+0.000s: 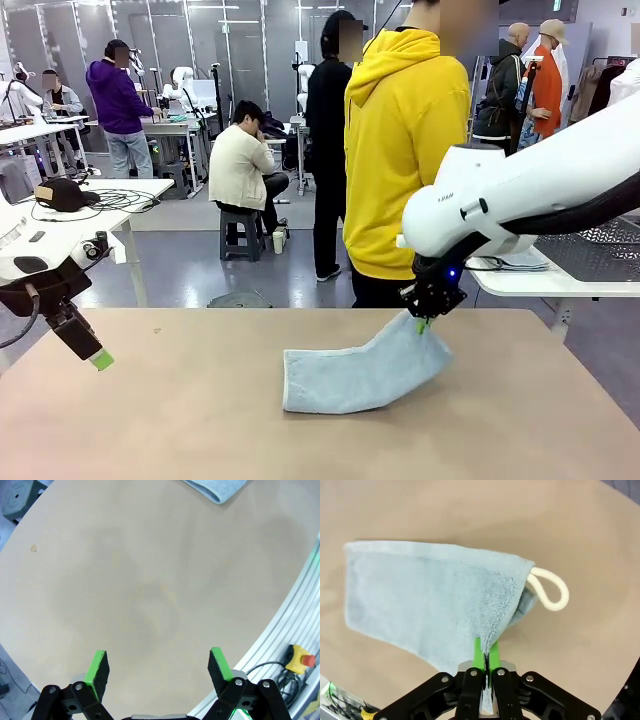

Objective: Fold the towels and place them in the basket.
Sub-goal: When a person lays out a Towel with hook on the table, fold it in half twice, then place the folded Towel with hook on the right side of the table.

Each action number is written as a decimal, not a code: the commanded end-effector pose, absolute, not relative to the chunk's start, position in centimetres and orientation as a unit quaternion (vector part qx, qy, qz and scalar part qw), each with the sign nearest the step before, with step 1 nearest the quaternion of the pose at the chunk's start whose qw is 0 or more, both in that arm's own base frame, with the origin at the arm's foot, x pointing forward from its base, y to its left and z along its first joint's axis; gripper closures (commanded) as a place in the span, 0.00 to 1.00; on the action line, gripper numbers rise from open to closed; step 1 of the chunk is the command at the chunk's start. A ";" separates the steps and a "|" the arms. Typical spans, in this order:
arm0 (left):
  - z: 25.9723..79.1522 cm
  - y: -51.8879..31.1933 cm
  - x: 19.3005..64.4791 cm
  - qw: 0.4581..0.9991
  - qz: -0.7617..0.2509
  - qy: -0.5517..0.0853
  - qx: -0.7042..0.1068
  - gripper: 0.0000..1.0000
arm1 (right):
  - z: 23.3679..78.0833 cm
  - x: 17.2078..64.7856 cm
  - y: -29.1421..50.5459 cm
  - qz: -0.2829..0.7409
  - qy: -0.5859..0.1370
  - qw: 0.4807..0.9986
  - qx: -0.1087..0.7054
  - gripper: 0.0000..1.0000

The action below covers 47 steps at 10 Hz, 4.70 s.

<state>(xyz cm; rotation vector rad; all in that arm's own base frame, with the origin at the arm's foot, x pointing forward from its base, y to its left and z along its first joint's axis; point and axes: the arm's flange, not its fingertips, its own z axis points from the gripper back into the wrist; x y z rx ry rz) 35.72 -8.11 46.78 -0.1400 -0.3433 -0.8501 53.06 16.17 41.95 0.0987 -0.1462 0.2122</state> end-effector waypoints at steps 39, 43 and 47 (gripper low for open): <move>46.8 -8.2 35.7 0.897 -0.406 -0.165 -0.061 0.00 | 37.3 54.8 38.9 0.148 0.020 0.987 0.054 0.00; 46.8 -8.2 35.7 0.897 -0.406 -0.165 -0.061 0.00 | 38.7 53.3 36.9 0.148 0.008 0.987 0.065 0.00; 46.8 -8.2 35.7 0.897 -0.406 -0.165 -0.061 0.00 | 38.3 50.9 25.3 0.071 -0.021 0.978 0.194 0.00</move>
